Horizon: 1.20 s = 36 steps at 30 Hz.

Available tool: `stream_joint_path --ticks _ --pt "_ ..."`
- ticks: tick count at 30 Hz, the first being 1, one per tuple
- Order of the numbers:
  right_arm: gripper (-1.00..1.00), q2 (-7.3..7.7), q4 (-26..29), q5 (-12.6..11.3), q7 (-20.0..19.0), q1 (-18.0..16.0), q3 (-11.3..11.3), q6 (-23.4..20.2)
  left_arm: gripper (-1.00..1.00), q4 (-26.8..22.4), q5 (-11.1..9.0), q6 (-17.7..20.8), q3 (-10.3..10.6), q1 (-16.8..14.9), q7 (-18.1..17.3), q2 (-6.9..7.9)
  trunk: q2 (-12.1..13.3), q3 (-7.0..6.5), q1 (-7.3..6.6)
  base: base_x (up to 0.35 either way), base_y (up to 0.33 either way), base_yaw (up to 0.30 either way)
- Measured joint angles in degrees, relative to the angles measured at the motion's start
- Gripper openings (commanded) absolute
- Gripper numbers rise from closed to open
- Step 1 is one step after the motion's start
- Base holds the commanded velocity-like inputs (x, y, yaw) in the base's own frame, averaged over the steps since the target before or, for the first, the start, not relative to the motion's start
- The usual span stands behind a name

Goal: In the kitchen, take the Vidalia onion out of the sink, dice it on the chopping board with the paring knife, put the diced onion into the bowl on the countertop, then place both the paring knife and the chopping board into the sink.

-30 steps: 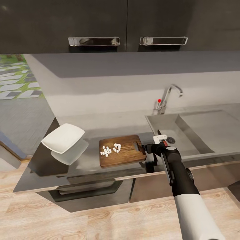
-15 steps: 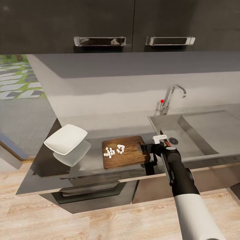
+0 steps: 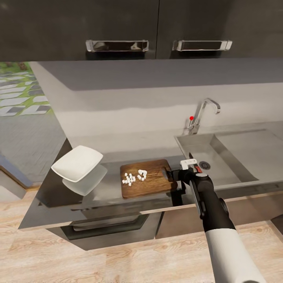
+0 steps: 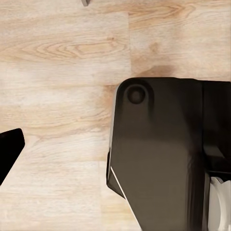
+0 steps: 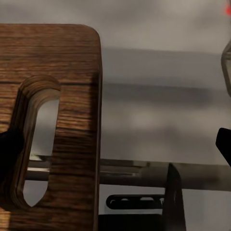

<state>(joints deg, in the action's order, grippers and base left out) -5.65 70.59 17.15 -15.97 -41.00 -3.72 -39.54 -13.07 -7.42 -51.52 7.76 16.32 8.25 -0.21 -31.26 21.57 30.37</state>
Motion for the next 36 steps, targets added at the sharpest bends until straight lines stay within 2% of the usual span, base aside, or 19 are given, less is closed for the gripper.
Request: stream_joint_path --ticks 36 --pt "1.0 -0.26 -1.27 -0.09 0.0 0.0 0.09 0.0 1.0 0.0 0.05 0.0 0.0 0.0 0.0 0.0 0.0 0.44 0.0 0.0 0.0 0.0"
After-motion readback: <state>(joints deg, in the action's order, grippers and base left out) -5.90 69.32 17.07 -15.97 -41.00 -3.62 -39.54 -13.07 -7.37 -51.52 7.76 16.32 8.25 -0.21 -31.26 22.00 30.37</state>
